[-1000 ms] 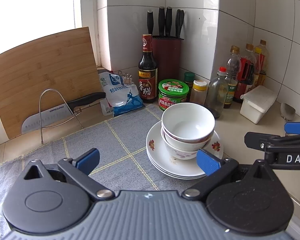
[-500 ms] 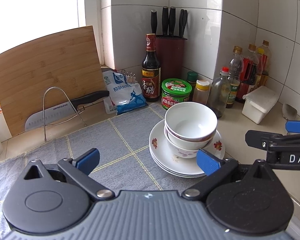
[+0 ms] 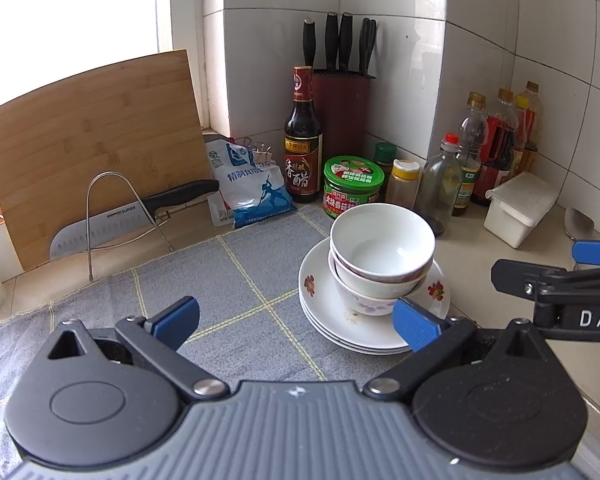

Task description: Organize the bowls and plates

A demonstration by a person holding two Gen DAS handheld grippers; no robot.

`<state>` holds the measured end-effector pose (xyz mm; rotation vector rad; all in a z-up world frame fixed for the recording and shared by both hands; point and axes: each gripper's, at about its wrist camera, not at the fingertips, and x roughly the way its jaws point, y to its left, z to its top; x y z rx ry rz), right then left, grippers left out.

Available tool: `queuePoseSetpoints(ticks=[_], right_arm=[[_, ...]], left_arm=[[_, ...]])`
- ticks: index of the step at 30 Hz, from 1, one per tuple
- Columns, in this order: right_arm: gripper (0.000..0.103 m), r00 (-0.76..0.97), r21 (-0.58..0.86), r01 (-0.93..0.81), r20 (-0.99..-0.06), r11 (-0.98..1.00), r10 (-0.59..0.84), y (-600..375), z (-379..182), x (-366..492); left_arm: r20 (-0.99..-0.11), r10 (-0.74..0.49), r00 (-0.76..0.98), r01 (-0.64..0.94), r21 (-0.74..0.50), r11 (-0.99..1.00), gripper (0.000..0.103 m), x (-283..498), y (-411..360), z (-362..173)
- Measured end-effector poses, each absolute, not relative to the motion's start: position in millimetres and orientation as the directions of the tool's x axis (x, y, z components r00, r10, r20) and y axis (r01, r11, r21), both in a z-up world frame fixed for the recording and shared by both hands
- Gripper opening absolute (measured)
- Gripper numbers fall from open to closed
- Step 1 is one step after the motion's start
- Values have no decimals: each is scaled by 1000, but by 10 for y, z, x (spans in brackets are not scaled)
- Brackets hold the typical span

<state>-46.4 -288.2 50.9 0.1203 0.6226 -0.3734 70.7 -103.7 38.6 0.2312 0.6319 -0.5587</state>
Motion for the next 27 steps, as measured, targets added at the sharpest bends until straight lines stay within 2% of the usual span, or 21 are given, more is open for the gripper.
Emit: queuePoseSetpoints(ticks=[27], right_arm=[[103,750,-17,372,-583,928,-311,-2865,544,-439]], left_arm=[[-617,-423,663,560,33,828,102,731,-1048,388]])
